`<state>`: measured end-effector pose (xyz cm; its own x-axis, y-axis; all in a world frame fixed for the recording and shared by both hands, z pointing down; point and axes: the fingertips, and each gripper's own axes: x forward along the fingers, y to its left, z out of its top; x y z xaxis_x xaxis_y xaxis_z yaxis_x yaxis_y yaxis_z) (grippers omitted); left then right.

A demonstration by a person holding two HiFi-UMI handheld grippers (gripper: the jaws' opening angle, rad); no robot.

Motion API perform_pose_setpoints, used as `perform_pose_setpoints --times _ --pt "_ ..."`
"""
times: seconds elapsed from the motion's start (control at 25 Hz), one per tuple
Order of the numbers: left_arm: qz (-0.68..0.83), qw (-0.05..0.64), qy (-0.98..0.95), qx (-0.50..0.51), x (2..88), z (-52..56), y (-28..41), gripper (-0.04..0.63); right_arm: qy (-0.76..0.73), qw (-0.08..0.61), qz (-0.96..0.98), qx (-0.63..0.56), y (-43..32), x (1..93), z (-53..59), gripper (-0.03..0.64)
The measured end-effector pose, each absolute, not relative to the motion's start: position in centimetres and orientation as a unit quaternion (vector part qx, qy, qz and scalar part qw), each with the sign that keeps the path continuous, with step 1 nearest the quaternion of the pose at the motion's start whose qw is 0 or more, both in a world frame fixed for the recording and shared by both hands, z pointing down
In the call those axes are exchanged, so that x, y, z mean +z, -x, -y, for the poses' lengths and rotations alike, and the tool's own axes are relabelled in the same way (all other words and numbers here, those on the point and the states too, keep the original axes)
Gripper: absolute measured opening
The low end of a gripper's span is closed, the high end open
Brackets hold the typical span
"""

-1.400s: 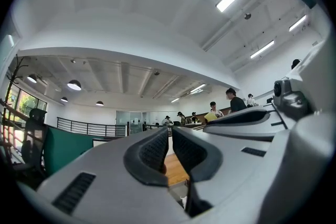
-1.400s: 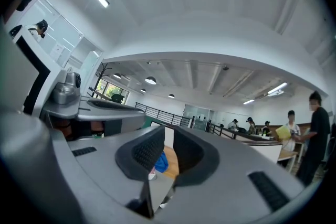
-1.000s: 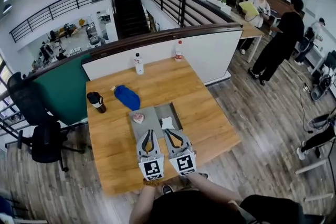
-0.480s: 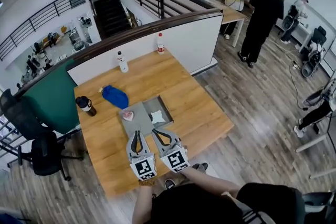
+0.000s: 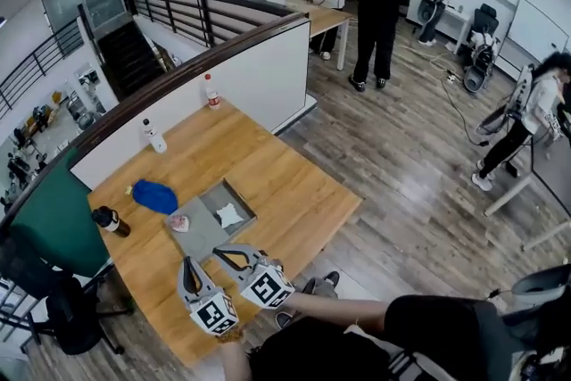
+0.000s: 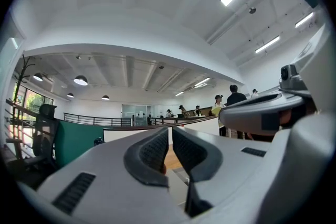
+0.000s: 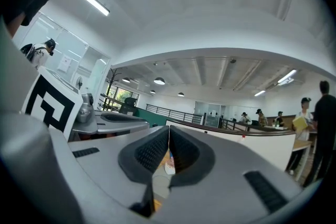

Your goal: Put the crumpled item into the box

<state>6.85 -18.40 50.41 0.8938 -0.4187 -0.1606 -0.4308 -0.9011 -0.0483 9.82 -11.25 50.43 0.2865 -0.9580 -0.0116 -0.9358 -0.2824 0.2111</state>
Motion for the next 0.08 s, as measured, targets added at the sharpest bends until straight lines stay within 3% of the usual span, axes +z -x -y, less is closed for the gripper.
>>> perform_pose_setpoints --times 0.08 --pt "-0.225 0.04 0.971 0.071 50.7 18.79 -6.22 0.041 -0.791 0.076 0.604 -0.07 -9.08 50.33 11.4 0.009"
